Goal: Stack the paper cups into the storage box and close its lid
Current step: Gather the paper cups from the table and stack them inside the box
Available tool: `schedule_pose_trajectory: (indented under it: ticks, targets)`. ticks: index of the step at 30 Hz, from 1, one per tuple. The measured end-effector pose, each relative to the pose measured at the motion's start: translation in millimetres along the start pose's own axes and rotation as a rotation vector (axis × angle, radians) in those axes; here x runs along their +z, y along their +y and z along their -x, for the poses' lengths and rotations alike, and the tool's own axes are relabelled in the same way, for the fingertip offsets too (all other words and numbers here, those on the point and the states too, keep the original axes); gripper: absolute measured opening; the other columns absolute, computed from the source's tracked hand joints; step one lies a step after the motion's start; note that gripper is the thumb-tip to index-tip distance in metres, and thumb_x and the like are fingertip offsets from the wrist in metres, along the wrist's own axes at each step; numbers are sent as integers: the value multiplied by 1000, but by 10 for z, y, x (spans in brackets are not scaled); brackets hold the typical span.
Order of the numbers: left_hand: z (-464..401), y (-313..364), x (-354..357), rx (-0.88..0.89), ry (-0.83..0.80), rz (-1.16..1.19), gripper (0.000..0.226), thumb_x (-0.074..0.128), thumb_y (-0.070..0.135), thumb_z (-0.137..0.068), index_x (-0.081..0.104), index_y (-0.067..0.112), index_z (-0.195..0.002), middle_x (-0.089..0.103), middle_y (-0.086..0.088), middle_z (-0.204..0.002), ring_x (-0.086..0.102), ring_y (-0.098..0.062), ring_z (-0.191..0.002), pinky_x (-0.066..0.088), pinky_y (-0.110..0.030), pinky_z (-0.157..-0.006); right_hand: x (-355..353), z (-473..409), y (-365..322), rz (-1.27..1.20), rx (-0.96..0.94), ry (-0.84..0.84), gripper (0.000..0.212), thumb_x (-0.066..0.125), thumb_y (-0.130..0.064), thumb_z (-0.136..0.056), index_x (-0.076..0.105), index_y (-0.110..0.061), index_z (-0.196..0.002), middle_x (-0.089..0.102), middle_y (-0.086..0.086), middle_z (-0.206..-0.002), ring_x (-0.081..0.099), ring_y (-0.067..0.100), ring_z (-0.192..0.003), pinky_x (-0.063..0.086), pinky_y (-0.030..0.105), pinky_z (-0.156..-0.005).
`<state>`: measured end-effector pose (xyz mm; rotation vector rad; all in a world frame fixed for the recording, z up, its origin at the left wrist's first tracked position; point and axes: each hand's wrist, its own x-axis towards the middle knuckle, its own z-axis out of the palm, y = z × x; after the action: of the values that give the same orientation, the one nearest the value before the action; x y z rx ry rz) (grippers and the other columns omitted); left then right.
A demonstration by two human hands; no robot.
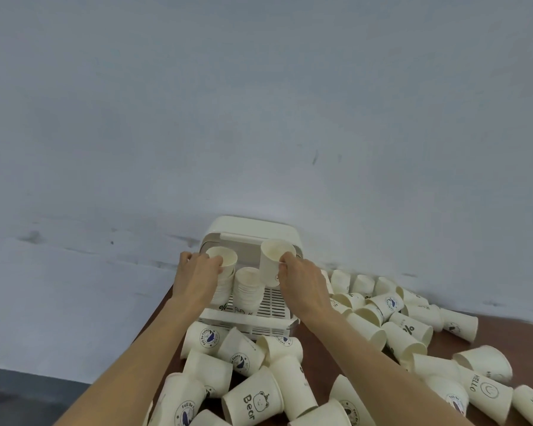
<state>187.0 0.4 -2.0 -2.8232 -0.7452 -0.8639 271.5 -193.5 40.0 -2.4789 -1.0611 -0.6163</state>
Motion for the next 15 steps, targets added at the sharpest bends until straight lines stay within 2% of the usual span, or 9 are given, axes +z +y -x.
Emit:
schedule_pose_trajectory:
  ticks: [5,8,11,15]
  targets:
    - [53,-20,35,1,-134,-68,26,41,6,-93,48,26,-79,67,2,-89,57,-20,-87,30,-32,-88,42,-89,-92,38,-53,-24,16,40,-11,-94,53,-9,-103,61,8,-88,55,29,-74,49,40,-62]
    - [62,-24,66,20,-181,-117,31,45,-3,-85,57,25,-94,65,1,-97,56,-21,-94,31,-34,-91,100,-164,-134,46,-61,-39,18,40,-8,-94,54,-8,-106,62,9,-90,56,29,-76,47,39,-61]
    - [79,-32,95,45,-207,-150,37,46,-1,-86,56,23,-112,62,-2,-108,53,-22,-104,30,-36,-94,190,-219,-187,82,-81,-97,21,42,-3,-91,52,-9,-108,63,9,-89,53,27,-75,36,35,-55]
    - [102,-40,121,40,-219,-164,31,46,5,-89,54,21,-114,60,-3,-111,52,-23,-106,29,-36,-94,298,-235,-265,93,-73,-148,24,41,3,-87,52,-8,-105,63,11,-92,41,27,-74,33,35,-58]
